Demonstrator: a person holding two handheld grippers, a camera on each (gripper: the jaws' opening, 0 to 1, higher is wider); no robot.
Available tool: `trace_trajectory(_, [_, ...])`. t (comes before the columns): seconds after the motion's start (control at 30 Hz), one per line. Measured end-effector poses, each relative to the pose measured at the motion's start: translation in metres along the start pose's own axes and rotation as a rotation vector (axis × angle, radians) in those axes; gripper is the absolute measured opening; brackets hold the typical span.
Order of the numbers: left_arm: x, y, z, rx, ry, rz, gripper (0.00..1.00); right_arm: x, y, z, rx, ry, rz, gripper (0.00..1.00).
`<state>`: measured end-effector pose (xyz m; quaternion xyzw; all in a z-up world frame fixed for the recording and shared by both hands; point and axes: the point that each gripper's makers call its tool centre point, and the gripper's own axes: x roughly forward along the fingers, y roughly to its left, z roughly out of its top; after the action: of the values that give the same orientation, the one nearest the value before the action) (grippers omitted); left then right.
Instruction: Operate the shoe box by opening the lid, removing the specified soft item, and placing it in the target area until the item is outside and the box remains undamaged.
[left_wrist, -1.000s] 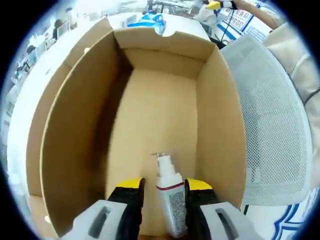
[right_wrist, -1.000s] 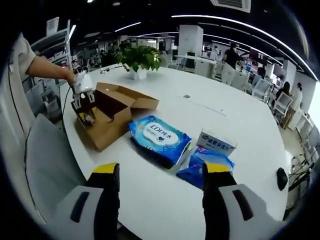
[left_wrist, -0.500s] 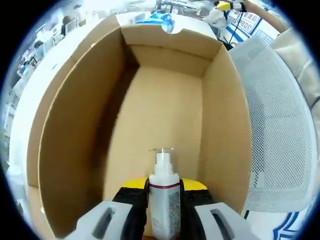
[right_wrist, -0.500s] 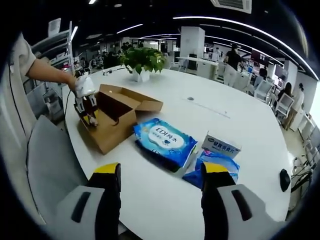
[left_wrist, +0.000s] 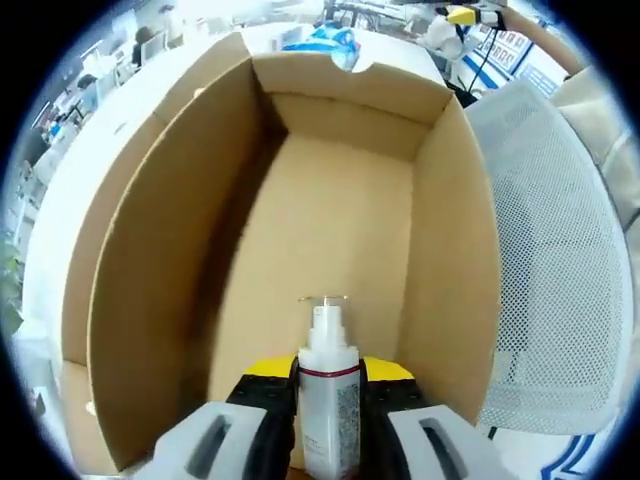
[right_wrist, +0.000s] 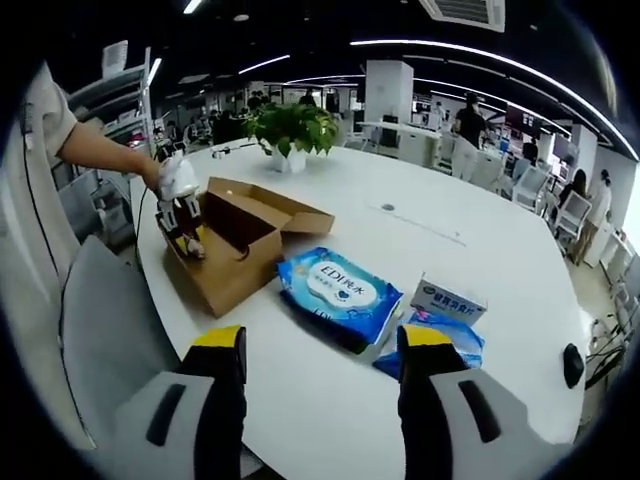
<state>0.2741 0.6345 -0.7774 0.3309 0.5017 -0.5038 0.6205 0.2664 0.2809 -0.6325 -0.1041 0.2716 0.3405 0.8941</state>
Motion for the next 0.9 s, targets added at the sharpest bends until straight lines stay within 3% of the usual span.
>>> trace_trajectory(0.37, [-0.016,0.001,0.011,-0.009,-0.041,0.025,0.23,0.001,0.017,0.012,-0.017,-0.025,0.043,0.54])
trace_trajectory(0.9, [-0.043,-0.008,0.040,0.028,-0.139,0.054,0.23,0.008,0.047,0.031,-0.059,-0.058,0.127,0.48])
